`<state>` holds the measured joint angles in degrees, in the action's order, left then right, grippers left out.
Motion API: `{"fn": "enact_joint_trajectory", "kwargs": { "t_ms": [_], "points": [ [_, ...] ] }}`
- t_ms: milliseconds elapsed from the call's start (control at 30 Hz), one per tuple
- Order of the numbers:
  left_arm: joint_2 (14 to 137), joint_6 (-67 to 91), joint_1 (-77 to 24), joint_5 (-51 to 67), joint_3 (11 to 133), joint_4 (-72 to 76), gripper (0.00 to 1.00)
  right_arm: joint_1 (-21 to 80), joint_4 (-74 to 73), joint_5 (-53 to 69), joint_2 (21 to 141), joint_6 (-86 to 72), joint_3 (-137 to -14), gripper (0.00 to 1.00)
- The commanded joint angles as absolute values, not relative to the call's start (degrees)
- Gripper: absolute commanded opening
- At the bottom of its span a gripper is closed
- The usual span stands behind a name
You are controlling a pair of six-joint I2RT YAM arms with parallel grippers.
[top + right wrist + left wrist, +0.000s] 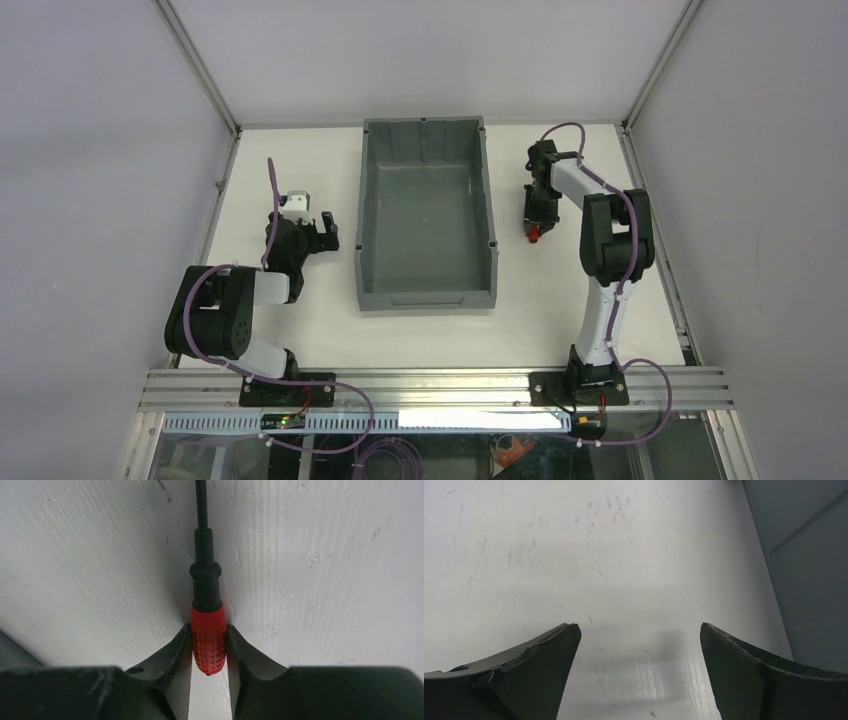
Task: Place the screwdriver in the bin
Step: Pick up the screwdriver from the center of the board, then place the screwdriver in the bin.
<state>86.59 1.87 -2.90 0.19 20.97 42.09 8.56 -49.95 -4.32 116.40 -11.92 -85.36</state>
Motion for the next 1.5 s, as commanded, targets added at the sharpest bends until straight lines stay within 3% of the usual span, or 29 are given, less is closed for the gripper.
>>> {"fn": "enact_joint_trajectory", "kwargs": {
  "t_ms": [0,467,967,1467],
  "points": [
    [86.26,0.53,-2.55,1.14,21.97,45.92,0.99,8.02,-50.52,-6.28,113.29,-11.72,-87.25,0.17],
    [86.25,0.53,-2.59,1.19,21.97,45.88,0.99,8.08,-59.03,-5.13,101.13,-12.01,-94.45,0.13],
    [86.31,0.53,-2.56,1.14,21.97,45.88,0.99,9.08,-64.51,6.80,87.77,-15.65,-102.56,0.13],
    [86.30,0.53,-2.57,1.14,21.97,45.89,0.99,19.64,-66.27,7.53,84.68,-24.89,-110.85,0.13]
  ]
}}
